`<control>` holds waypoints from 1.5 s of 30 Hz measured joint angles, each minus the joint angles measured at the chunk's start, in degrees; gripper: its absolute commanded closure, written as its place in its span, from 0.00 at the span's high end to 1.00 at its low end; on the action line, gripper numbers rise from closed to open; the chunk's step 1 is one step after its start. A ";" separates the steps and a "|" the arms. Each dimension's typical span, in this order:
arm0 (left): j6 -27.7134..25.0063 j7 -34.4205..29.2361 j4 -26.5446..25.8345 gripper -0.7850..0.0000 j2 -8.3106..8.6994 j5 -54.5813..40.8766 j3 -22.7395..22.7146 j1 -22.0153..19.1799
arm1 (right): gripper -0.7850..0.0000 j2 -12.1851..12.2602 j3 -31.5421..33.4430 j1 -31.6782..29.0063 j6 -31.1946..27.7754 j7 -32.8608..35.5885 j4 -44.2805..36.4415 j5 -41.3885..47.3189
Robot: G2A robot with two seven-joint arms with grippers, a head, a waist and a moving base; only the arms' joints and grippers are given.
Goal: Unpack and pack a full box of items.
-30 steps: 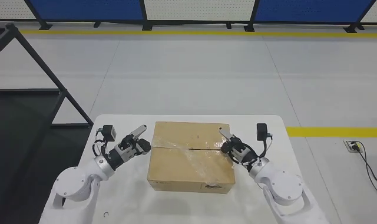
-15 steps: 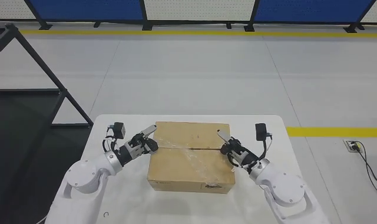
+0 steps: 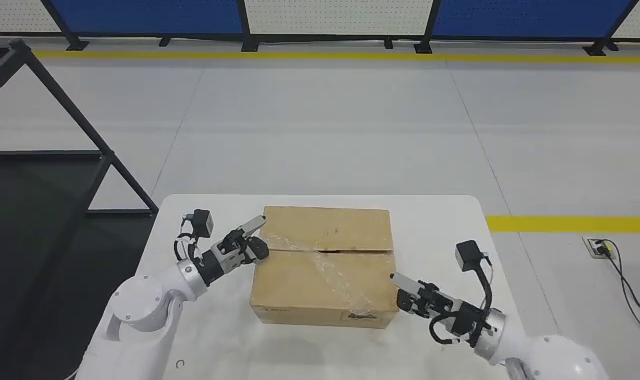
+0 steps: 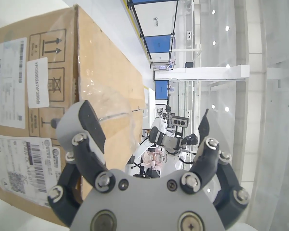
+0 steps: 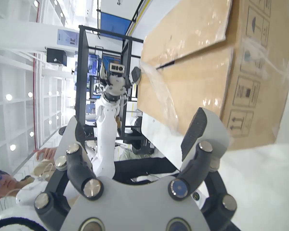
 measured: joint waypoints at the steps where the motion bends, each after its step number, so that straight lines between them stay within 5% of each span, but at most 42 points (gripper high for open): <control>1: -0.06 0.05 -0.04 1.00 0.03 -0.11 0.03 0.03 | 1.00 0.04 0.32 -0.29 0.02 0.00 -0.29 -0.05; 18: -0.91 1.00 -0.59 1.00 0.73 -1.57 0.66 0.55 | 1.00 0.44 -6.53 -2.76 -0.80 0.99 -0.25 -4.13; 45: -1.19 2.02 -0.78 1.00 1.72 -2.75 1.62 0.76 | 1.00 0.33 -13.33 5.39 -1.43 -0.02 7.11 4.24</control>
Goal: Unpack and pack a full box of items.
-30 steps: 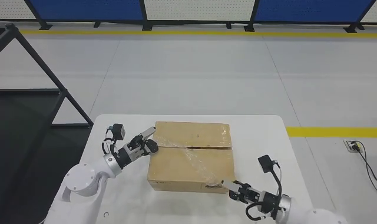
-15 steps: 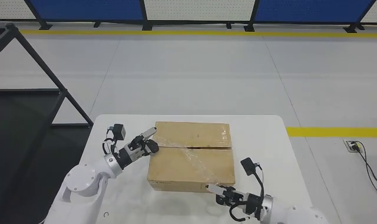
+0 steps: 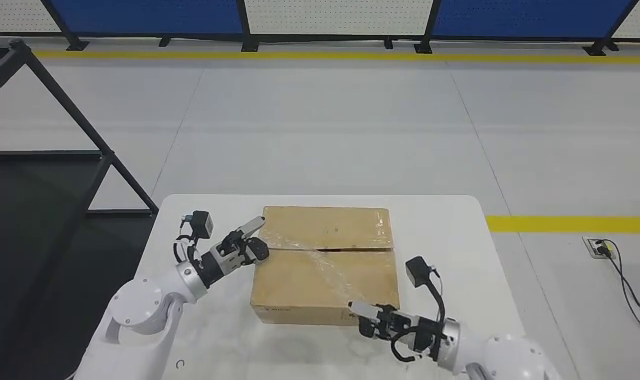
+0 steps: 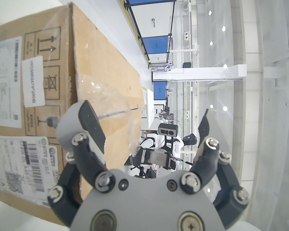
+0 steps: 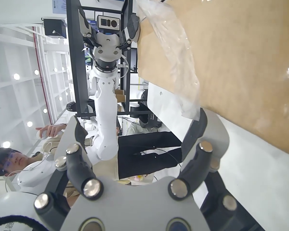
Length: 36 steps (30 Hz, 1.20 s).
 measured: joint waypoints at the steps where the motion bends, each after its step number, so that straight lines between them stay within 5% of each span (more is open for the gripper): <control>1: -0.03 -0.02 0.02 1.00 0.04 -0.05 0.00 0.01 | 1.00 0.03 0.01 0.05 -0.02 -0.04 -0.09 0.12; 8: -0.24 -0.11 0.16 1.00 0.28 -0.44 0.17 -0.06 | 1.00 -0.01 -1.52 1.57 1.63 -2.67 0.63 -0.71; 9: -0.32 -0.11 0.17 1.00 0.31 -0.52 0.22 -0.08 | 0.47 -0.05 -1.96 1.95 1.93 -3.22 0.96 -0.92; 12: -0.49 -0.10 0.10 1.00 0.42 -0.64 0.25 -0.07 | 0.00 -0.13 -2.74 2.75 2.49 -4.35 1.67 -0.97; 13: -0.52 -0.09 0.05 1.00 0.46 -0.66 0.24 -0.06 | 0.00 -0.14 -2.88 2.91 2.53 -4.54 1.82 -0.86; 29: -1.48 0.48 -1.19 1.00 0.97 -1.20 0.54 0.82 | 0.00 -0.42 -2.24 5.07 4.81 -6.16 2.86 9.88; 30: -1.56 0.56 -1.25 1.00 1.00 -1.17 0.61 0.87 | 0.18 -0.47 -2.17 5.34 5.08 -6.59 3.06 10.86; 33: -1.62 0.73 -1.29 1.00 1.07 -1.22 0.75 0.87 | 0.45 -0.56 -2.22 6.18 6.25 -7.10 3.71 12.86; 34: -1.61 0.76 -1.29 1.00 1.09 -1.27 0.80 0.82 | 0.92 -0.57 -2.29 6.48 6.61 -7.20 3.92 13.14; 36: -1.59 0.77 -1.26 1.00 1.13 -1.42 0.92 0.70 | 1.00 -0.61 -2.56 7.09 7.17 -7.52 4.30 13.49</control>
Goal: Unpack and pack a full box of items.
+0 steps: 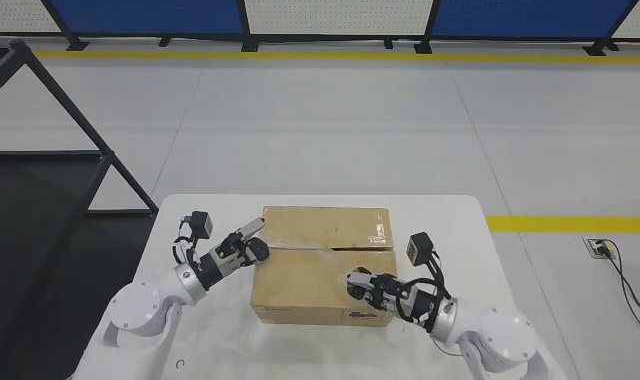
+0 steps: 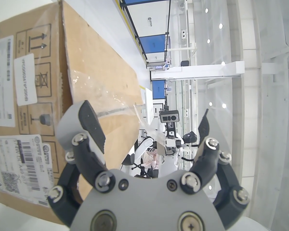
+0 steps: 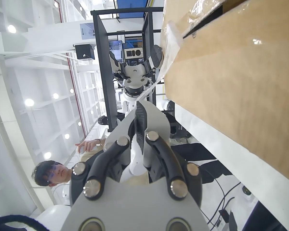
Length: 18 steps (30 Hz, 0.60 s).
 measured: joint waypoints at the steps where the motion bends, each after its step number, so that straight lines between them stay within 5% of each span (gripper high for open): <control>1: 0.01 0.02 0.02 1.00 0.02 -0.04 0.05 -0.04 | 1.00 -0.02 -0.12 0.20 0.07 -0.14 0.09 0.14; 18: -0.04 0.36 0.41 1.00 0.38 -0.33 0.97 -0.57 | 1.00 -0.09 0.83 1.42 -1.11 -3.96 0.63 4.24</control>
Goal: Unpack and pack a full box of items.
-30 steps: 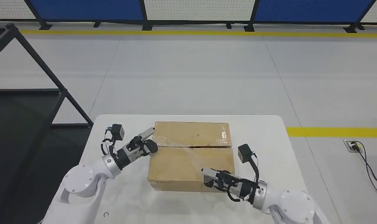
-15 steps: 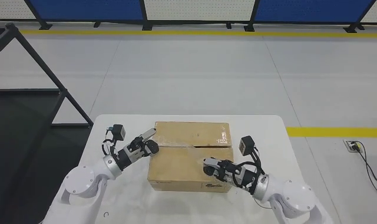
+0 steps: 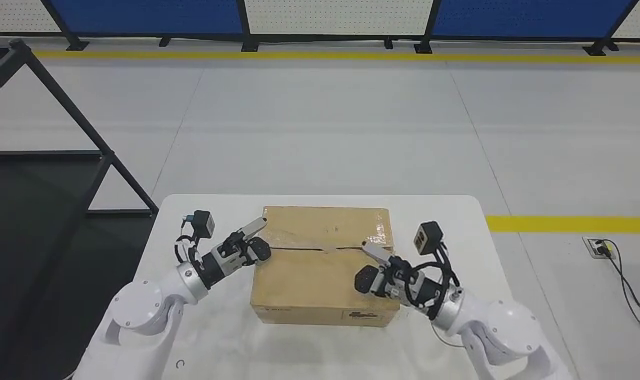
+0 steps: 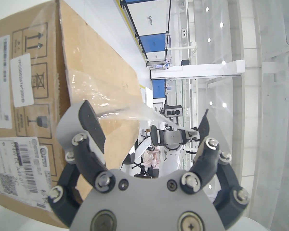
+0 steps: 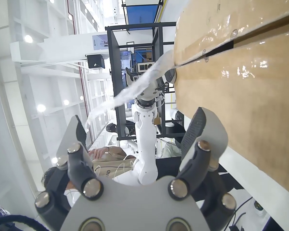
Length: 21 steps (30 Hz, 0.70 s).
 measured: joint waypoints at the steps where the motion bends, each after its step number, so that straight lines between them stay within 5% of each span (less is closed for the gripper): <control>1: -0.01 0.01 0.00 1.00 0.02 -0.02 0.02 0.00 | 1.00 -0.01 0.01 0.10 0.11 -0.21 0.10 0.22; 21: -0.15 0.26 -0.02 1.00 0.52 -0.40 0.21 0.01 | 1.00 -0.15 -0.25 2.13 -0.06 -7.03 1.26 -1.28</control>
